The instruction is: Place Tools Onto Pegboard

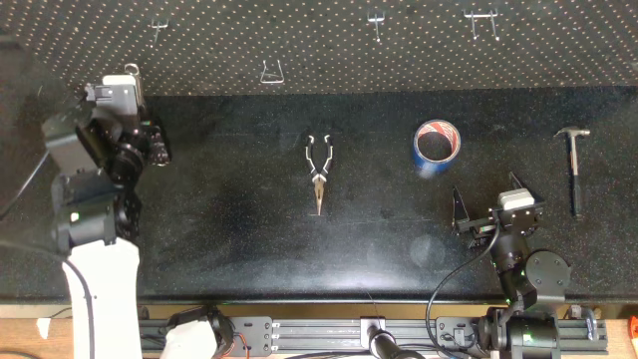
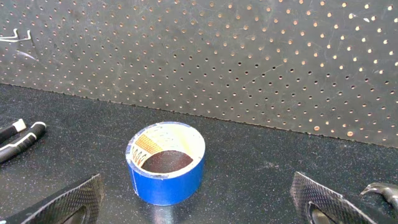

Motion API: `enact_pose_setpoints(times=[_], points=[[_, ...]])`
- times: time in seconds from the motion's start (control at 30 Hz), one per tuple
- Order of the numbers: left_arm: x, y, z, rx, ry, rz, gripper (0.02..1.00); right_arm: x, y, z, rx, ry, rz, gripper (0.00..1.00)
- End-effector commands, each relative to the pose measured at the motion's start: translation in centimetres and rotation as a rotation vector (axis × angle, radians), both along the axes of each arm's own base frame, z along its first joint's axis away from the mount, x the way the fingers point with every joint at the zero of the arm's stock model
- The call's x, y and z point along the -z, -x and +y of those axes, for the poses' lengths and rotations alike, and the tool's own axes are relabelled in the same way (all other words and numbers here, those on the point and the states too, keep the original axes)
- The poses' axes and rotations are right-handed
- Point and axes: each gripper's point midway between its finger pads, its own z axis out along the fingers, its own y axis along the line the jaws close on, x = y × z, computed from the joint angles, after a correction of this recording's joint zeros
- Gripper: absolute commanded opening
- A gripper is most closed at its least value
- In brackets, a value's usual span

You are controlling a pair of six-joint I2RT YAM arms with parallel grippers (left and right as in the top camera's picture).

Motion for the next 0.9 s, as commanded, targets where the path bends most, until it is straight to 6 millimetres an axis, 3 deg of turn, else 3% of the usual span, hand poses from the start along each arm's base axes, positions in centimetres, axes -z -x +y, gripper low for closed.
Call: enact_pose_setpoints(times=[0.03, 0.13, 0.33, 0.47, 0.9], points=[[1.3, -2.5, -0.2, 0.001, -0.015, 0.004, 0.029, 0.0, 0.1, 0.2, -0.009, -0.016, -0.001, 0.980], [1.5, -3.9, -0.1, -0.007, -0.037, -0.017, 0.029, 0.0, 0.1, 0.2, -0.009, -0.016, -0.001, 0.980], [2.2, -4.7, 0.3, -0.092, -0.026, -0.009, 0.027, 0.0, 0.1, 0.2, -0.009, -0.016, -0.001, 0.980], [2.6, -5.0, -0.4, -0.073, -0.025, 0.000, 0.029, 0.0, 0.1, 0.2, -0.009, -0.016, -0.001, 0.980], [3.4, -5.4, 0.3, -0.119, -0.023, 0.010, 0.027, 0.0, 0.1, 0.2, -0.009, -0.016, -0.001, 0.980]])
